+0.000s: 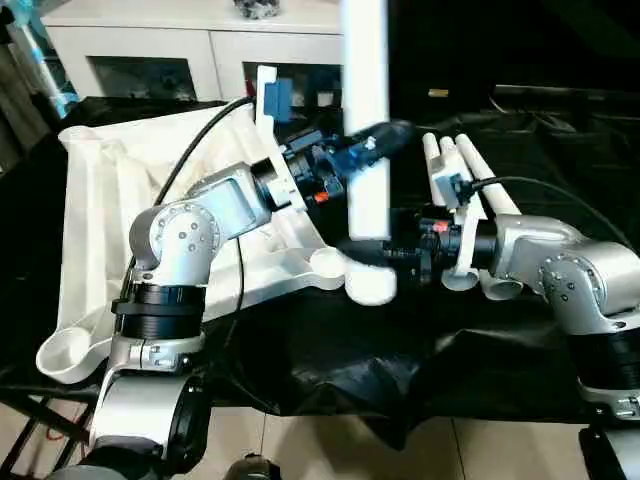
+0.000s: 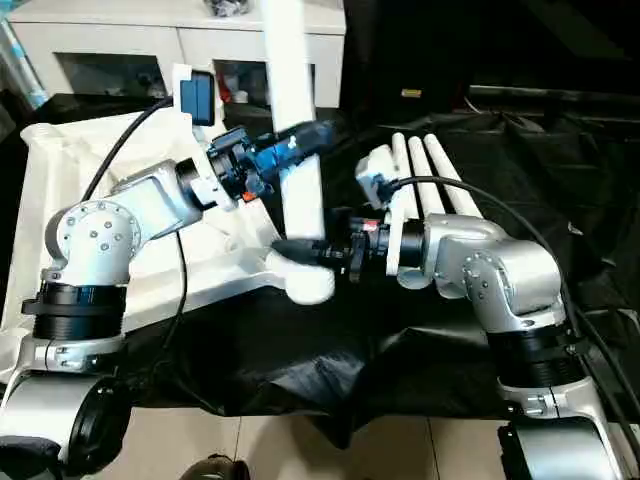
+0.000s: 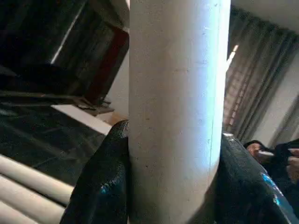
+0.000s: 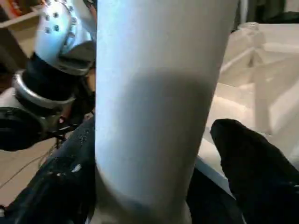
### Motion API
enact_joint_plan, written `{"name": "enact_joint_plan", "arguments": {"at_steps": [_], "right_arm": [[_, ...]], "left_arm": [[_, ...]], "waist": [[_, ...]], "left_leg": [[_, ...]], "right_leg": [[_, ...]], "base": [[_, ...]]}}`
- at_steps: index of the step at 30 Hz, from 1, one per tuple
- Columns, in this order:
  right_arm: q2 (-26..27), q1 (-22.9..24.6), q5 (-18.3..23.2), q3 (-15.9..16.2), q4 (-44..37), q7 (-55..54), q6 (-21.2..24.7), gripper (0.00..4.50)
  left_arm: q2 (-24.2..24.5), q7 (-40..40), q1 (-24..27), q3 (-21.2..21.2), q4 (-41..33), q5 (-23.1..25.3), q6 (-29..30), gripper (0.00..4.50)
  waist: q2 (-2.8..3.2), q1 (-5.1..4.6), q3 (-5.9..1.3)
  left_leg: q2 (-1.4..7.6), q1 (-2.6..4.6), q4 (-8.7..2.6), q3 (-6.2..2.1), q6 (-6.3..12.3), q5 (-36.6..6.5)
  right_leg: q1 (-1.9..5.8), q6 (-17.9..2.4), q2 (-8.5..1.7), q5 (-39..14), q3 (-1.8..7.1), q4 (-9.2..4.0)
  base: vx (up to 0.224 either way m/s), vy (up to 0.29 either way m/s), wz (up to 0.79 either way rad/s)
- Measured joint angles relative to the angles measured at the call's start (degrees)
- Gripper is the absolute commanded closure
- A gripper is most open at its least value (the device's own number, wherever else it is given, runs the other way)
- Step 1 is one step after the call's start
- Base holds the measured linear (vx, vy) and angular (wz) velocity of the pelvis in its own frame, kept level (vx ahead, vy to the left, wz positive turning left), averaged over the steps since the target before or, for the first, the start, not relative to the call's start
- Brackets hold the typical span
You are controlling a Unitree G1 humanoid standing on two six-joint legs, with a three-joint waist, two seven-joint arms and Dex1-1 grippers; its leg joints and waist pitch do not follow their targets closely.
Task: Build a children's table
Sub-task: Pick table leg
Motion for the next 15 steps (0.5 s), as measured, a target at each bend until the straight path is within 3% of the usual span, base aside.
{"name": "enact_joint_plan", "arguments": {"at_steps": [10, 11, 15], "right_arm": [[2.55, -0.18, 0.85, 0.4, 0.22, -1.67, 0.05, 1.81], [3.06, -0.18, 0.84, 0.26, 0.22, -2.52, -0.06, 1.97], [4.62, -0.17, -1.05, -0.17, 1.05, -7.14, -1.04, 2.19]], "left_arm": [[0.71, -0.49, 0.38, 0.51, -0.03, -0.04, -0.35, 2.62], [0.5, 0.16, 0.49, 0.8, -0.02, 0.05, -0.63, 2.06], [-1.43, 4.06, 0.51, 1.17, 0.17, 1.09, -2.57, 1.92]], "waist": [[-0.02, -0.17, 0.0], [-0.02, -0.18, 0.0], [-0.02, 0.13, 0.0]], "left_leg": [[0.01, 0.0, 0.0, 0.0, 0.0, 0.0], [0.01, -0.02, 0.01, 0.0, 0.0, 0.0], [0.0, -0.02, 0.04, 0.01, 0.0, 0.0]], "right_leg": [[-0.02, -0.05, 0.0, 0.03, 0.0, 0.0], [-0.03, -0.05, 0.0, 0.03, 0.0, 0.0], [0.0, -0.05, -0.02, 0.03, 0.0, -0.01]], "base": [[0.0, 0.0, 0.0], [0.0, 0.0, 0.0], [0.0, 0.0, 0.0]]}}
